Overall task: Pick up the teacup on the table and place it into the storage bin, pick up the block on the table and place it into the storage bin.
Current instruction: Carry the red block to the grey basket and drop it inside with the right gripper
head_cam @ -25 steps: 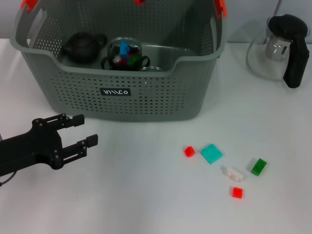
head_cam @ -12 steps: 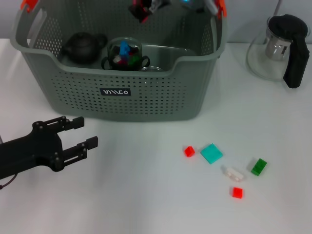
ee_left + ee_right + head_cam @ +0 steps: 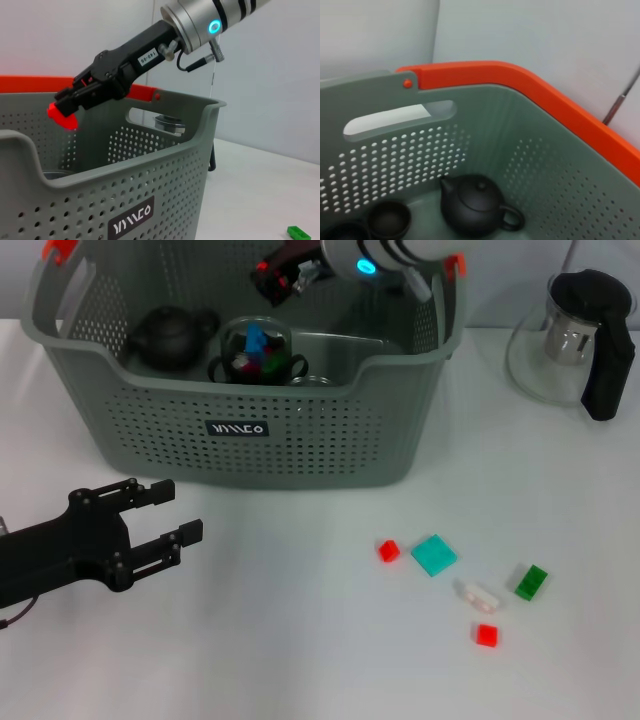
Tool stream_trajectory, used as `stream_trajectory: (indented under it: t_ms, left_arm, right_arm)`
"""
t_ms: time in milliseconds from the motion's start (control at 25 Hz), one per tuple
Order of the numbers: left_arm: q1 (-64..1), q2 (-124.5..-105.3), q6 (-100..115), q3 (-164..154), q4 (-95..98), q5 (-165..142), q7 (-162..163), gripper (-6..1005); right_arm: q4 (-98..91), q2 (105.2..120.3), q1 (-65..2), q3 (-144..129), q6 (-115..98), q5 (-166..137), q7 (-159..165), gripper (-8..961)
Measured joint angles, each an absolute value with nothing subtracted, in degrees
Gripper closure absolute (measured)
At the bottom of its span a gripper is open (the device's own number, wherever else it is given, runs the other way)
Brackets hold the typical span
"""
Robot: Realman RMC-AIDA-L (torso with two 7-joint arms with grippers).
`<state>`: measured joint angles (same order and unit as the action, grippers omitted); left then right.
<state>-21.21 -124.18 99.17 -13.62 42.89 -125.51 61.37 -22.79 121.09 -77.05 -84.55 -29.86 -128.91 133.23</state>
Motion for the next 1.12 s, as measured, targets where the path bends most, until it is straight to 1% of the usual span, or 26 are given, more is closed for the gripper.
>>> stream_trajectory:
  t_ms: [240, 1080, 1120]
  left_arm:
    - [-21.2, -124.19, 99.1, -13.6, 42.9, -125.5, 61.4, 385]
    - [-21.0, -124.28, 98.8, -13.6, 42.9, -125.5, 61.3, 386]
    - [-21.0, -124.28, 98.7, -13.6, 42.9, -125.5, 61.3, 386]
  right_arm:
    - [-22.1, 121.13, -76.8, -85.3, -29.1, -124.5, 130.7, 727]
    - [-21.8, 121.28, -77.0, -87.0, -27.5, -124.3, 130.1, 700]
    - [-21.9, 121.26, -77.0, -87.0, -27.5, -124.3, 130.1, 650]
